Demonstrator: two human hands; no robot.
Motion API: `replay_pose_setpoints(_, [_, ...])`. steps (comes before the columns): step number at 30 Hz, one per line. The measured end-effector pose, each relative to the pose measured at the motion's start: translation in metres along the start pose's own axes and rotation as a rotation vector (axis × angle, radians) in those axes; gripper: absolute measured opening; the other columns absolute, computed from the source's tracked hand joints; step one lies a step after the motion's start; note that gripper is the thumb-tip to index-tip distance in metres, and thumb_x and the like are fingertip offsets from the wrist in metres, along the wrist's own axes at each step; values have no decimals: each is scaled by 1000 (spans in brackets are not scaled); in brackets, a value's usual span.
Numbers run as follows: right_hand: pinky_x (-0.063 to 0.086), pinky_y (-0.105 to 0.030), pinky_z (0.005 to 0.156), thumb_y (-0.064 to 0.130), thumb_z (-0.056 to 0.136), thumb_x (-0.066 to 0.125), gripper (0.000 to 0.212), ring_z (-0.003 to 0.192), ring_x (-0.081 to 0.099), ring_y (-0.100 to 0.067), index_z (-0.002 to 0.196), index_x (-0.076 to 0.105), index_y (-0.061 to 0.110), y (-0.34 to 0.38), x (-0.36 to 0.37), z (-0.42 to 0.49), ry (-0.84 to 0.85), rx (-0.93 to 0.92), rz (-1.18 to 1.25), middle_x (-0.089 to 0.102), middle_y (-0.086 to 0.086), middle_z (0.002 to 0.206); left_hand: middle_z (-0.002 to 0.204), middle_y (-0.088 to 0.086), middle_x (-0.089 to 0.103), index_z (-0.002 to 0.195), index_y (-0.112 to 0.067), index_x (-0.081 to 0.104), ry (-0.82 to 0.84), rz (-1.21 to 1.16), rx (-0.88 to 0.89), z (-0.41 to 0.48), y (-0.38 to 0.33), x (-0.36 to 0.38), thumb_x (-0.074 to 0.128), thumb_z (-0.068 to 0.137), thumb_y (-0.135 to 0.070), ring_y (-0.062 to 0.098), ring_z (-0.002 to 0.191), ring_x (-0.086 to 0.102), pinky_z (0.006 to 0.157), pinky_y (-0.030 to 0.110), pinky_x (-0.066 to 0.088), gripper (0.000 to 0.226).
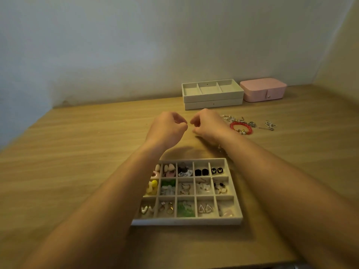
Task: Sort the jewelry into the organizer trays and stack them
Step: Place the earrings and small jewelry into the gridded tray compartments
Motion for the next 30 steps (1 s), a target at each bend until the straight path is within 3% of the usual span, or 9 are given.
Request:
replay_pose_setpoints(6, [57,-40,91,5,96,64,20,96,65,-24,111,73,16,0,11,12,22,46,-148,70,-6,107,93,-10,66,102,-22,73,-100,-66,56,4,-5,-2,58,94,-19,7,90,59,73,26,46,17])
replay_pose_setpoints(11, [52,-38,97,7,102,56,33,113,61,-25,133,62,17,10,12,1,122,-10,-170,64,-6,127,90,-14,64,101,-24,71,-91,-110,61,-4,-4,-2,60,94,-19,4,89,59,71,22,48,14])
replay_pose_setpoints(14, [51,-33,94,11,105,52,26,109,60,-17,126,68,15,20,-9,-15,80,-32,54,66,-2,120,100,-10,62,116,-20,64,-88,-169,22,-16,-4,-7,61,96,-21,4,91,57,70,17,44,20])
replay_pose_setpoints(18, [56,-28,76,9,105,53,18,88,66,-15,116,67,12,30,-42,-50,68,-18,552,69,-5,98,123,4,65,137,-14,55,47,-389,-120,-35,-4,-1,56,100,-17,19,112,62,97,37,53,37])
replay_pose_setpoints(20, [60,-26,75,6,103,54,16,84,68,-16,115,65,7,35,-52,-70,93,-10,780,69,-10,96,115,10,70,130,-12,59,173,-679,-224,-53,-8,8,58,100,-18,23,104,69,92,40,58,30])
replay_pose_setpoints(23, [62,-27,78,6,102,56,16,89,72,-17,115,65,5,38,-64,-94,98,10,936,69,-12,102,101,13,74,115,-7,65,213,-931,-219,-70,-18,7,70,93,-20,21,88,73,75,29,60,26])
replay_pose_setpoints(30, [62,-28,75,7,101,60,15,91,76,-24,113,66,3,37,-82,-135,86,45,1072,74,-17,103,81,10,72,98,-7,71,73,-977,-120,-99,-31,-19,71,90,-6,17,76,69,73,23,60,8])
Point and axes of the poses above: each hand's wrist, its own z-axis towards the middle knuckle, its own x-axis out of the palm, y = z × x, the point moved 8 cm from there along z, towards the middle knuckle
